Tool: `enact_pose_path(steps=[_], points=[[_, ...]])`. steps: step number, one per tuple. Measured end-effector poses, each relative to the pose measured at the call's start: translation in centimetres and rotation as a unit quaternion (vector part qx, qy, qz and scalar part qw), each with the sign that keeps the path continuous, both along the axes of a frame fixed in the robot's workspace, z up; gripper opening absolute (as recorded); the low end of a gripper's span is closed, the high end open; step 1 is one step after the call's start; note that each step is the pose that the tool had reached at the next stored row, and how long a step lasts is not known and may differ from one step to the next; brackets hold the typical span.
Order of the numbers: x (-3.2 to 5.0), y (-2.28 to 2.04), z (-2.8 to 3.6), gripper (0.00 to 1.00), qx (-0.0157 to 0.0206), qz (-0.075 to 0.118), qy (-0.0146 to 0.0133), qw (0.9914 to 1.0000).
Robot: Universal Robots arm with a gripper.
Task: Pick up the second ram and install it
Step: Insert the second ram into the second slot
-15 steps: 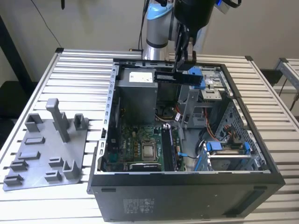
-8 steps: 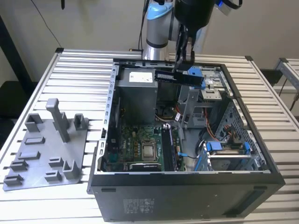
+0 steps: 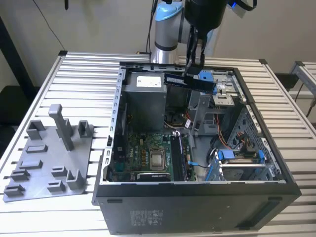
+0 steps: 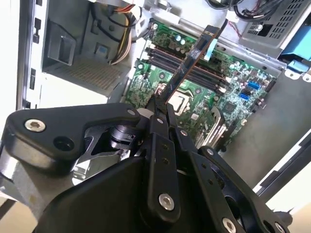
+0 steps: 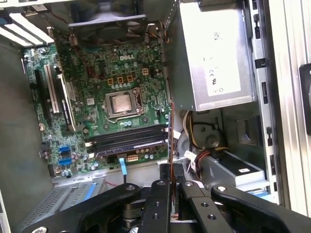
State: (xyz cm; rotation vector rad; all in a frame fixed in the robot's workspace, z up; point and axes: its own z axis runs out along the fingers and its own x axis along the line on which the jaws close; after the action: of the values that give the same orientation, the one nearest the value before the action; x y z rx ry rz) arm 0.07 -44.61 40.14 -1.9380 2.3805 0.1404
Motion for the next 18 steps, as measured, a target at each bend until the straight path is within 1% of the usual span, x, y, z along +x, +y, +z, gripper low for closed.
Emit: enact_pose_path(steps=[8,15,18], points=[[0.0,0.0,0.0,0.14,0.0,-0.027,0.0,0.99963],[0.0,0.0,0.0,0.14,0.0,-0.048,0.0,0.99883],[0.0,0.0,0.0,0.14,0.0,-0.059,0.0,0.99824]])
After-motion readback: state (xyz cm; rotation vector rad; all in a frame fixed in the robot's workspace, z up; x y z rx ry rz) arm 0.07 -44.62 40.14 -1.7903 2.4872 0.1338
